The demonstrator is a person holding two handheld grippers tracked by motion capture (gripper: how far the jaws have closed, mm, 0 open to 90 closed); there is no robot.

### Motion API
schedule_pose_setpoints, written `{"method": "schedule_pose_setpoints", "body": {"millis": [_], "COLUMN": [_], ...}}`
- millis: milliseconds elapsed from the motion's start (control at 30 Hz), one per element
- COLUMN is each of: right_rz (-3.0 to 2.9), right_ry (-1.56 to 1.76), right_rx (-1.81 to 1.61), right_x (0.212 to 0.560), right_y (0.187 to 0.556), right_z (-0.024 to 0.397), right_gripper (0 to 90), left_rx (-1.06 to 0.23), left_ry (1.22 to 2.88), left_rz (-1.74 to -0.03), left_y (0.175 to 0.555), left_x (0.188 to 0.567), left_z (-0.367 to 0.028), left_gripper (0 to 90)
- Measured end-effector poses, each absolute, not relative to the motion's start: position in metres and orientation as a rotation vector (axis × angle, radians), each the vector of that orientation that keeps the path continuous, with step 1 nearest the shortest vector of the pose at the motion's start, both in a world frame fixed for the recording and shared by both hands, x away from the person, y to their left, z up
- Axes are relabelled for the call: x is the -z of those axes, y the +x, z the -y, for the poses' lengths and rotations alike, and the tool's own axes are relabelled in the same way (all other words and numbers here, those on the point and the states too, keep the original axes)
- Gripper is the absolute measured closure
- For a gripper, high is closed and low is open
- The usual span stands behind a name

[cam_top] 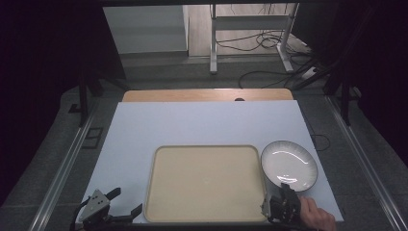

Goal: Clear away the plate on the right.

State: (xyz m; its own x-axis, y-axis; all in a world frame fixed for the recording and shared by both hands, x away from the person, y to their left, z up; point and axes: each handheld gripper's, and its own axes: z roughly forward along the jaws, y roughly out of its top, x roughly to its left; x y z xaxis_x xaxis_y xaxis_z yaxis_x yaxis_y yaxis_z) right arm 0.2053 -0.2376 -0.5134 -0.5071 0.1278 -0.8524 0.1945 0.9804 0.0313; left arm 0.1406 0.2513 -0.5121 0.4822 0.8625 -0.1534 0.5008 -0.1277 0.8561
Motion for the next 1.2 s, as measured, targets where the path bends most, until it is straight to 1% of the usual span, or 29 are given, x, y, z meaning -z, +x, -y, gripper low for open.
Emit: {"method": "schedule_pose_setpoints", "body": {"millis": [533, 1200], "right_rz": [-2.107, -2.102], "right_ry": [0.154, 0.035], "right_rx": [0.025, -0.053], "right_x": [0.511, 0.507], "right_y": [0.197, 0.188], "right_z": [0.221, 0.185], "right_gripper": [79.1, 77.9], "left_rx": [-0.479, -0.478], "left_ry": [1.782, 1.781], "left_rz": [-1.157, -1.162], "left_y": [0.141, 0.141], "left_x": [0.512, 0.512], "left_z": [-0.251, -0.251], "left_gripper": [3.5, 3.5]}}
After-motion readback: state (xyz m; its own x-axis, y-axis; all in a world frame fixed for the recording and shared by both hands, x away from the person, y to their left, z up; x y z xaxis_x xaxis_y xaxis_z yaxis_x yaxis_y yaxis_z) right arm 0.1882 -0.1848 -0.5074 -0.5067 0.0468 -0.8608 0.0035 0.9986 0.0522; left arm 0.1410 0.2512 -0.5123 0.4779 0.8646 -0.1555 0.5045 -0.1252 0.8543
